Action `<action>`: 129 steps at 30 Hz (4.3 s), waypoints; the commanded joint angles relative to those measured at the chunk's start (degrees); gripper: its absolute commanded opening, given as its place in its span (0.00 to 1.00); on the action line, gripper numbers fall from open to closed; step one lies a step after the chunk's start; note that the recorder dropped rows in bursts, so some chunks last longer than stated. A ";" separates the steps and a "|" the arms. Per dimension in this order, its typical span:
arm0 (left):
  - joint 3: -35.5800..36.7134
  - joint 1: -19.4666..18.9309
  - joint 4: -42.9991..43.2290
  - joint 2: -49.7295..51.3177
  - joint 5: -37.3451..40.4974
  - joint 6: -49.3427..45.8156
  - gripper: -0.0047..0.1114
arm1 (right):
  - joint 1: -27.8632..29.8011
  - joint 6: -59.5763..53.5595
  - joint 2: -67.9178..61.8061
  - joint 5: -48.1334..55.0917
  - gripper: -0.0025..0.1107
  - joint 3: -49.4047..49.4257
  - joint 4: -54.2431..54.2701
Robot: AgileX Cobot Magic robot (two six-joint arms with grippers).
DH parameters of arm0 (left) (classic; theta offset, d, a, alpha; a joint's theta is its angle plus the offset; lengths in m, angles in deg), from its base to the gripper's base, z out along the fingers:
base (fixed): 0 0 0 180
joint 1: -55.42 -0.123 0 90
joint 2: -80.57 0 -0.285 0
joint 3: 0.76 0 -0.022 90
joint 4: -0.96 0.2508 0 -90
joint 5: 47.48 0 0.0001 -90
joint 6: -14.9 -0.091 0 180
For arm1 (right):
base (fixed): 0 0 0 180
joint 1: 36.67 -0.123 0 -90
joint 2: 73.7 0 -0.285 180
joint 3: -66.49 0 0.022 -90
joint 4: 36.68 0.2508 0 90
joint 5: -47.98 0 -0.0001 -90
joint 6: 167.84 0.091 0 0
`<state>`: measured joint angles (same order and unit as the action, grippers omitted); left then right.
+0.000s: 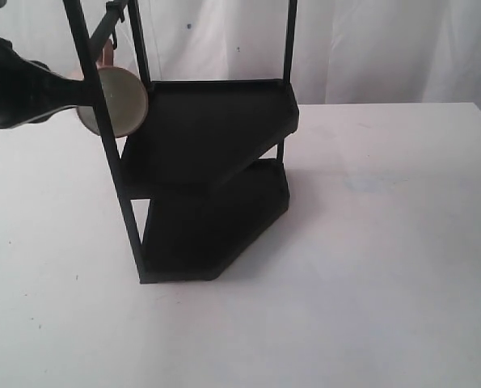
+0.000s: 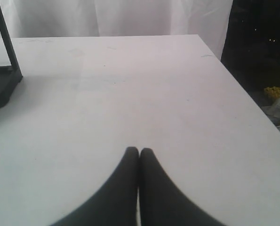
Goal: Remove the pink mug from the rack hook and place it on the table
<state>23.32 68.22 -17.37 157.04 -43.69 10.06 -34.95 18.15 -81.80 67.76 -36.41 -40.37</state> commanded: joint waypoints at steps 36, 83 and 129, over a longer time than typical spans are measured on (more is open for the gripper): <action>-23.43 -15.48 -4.67 9.72 40.55 -7.74 0.04 | 0.27 0.33 0.31 -0.20 0.02 0.12 -0.28; -27.31 -15.48 -21.66 14.63 31.18 -17.70 0.30 | 0.27 0.33 0.31 -0.20 0.02 0.12 -0.28; -35.48 -23.46 -48.94 33.34 46.80 -116.11 0.52 | 0.27 0.33 0.31 -0.20 0.02 0.12 -0.28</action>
<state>-11.98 44.76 -63.62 189.23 2.62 -97.31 -34.95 18.50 -81.80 67.76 -36.41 -40.37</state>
